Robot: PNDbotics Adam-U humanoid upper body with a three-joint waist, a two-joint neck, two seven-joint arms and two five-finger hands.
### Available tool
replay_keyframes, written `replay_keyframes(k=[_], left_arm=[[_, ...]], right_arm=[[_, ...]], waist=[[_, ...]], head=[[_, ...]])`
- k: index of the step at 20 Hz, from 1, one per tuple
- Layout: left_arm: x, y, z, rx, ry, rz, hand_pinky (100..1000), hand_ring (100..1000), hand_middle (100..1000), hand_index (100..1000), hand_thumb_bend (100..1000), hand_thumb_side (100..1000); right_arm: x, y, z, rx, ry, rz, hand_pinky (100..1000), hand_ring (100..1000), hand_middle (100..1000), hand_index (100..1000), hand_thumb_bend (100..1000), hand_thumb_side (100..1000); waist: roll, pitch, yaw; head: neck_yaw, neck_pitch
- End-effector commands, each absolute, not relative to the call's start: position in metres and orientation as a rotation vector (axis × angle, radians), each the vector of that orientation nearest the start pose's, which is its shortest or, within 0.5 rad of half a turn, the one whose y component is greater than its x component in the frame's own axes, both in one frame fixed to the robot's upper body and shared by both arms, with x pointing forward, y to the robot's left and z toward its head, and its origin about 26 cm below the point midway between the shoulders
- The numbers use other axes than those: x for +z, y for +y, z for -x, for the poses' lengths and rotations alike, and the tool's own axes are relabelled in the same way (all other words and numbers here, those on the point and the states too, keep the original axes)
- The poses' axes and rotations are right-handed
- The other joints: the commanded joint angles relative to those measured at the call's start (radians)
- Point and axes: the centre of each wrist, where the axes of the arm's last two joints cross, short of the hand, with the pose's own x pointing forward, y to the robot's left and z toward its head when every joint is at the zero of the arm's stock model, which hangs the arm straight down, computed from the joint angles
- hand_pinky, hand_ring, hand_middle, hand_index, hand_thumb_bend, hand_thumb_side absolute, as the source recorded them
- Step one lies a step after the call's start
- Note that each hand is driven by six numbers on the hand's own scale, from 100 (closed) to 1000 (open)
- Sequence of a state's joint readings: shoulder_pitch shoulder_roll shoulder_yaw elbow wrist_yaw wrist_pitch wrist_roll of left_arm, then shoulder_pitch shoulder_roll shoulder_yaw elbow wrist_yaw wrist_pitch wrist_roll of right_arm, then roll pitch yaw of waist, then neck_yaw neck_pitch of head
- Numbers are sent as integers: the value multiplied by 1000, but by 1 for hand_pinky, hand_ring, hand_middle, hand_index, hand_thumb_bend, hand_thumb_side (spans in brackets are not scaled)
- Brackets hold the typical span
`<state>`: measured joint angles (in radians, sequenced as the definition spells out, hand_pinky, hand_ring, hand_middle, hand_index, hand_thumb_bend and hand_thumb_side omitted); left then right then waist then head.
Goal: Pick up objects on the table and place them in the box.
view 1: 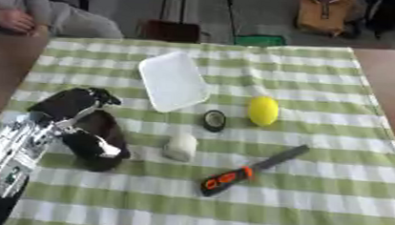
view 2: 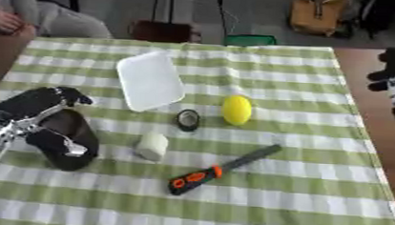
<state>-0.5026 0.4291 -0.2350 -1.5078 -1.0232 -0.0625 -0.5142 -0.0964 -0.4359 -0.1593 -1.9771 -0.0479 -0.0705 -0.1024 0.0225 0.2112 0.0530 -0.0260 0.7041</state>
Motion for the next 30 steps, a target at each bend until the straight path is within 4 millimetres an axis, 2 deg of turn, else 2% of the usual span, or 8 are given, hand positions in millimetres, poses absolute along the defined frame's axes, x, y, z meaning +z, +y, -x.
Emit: replay_keyframes(k=[1,2,5,6,9,10,18,30], left_arm=[[147,253,-379,-1703,-1252,-913,604,646,720,854,816,626],[147,255,-379,-1718,-1228,-918,482,562,681,835,810,597],[149,257,-376,-1758,-1168,-936,421,533,677,833,813,582],[150,258,-376,-1766,-1152,-942,292,508,668,821,787,550],[154,259,-374,-1770,-1129,-965,226,493,662,812,757,521],[154,259,-374,-1770,-1126,-971,104,449,638,785,667,454],[166,267,-372,-1639,-1194,-1024,100,384,585,751,337,284],[220,280,-370,-1399,-1403,-1056,100,348,542,744,286,309]], right_arm=[[178,-336,-272,240,-2198,444,587,615,693,756,215,601],[178,-336,-272,240,-2198,444,587,615,693,756,213,602],[178,-336,-272,240,-2197,446,587,615,693,756,213,602],[178,-336,-272,240,-2197,446,587,615,693,756,213,602],[178,-336,-272,239,-2196,447,587,614,693,756,212,602],[178,-336,-272,239,-2195,447,587,614,693,756,211,603],[177,-337,-271,235,-2192,452,587,614,694,756,210,604],[176,-338,-271,233,-2187,457,587,613,694,757,209,605]], waist=[[-2,-11,1],[-2,-11,2],[-3,-11,4],[-4,-11,5],[-4,-11,6],[-4,-11,6],[-6,-13,8],[-5,-18,9]], head=[[3,7],[3,8],[3,8],[2,8],[2,8],[2,8],[-2,9],[-3,12]])
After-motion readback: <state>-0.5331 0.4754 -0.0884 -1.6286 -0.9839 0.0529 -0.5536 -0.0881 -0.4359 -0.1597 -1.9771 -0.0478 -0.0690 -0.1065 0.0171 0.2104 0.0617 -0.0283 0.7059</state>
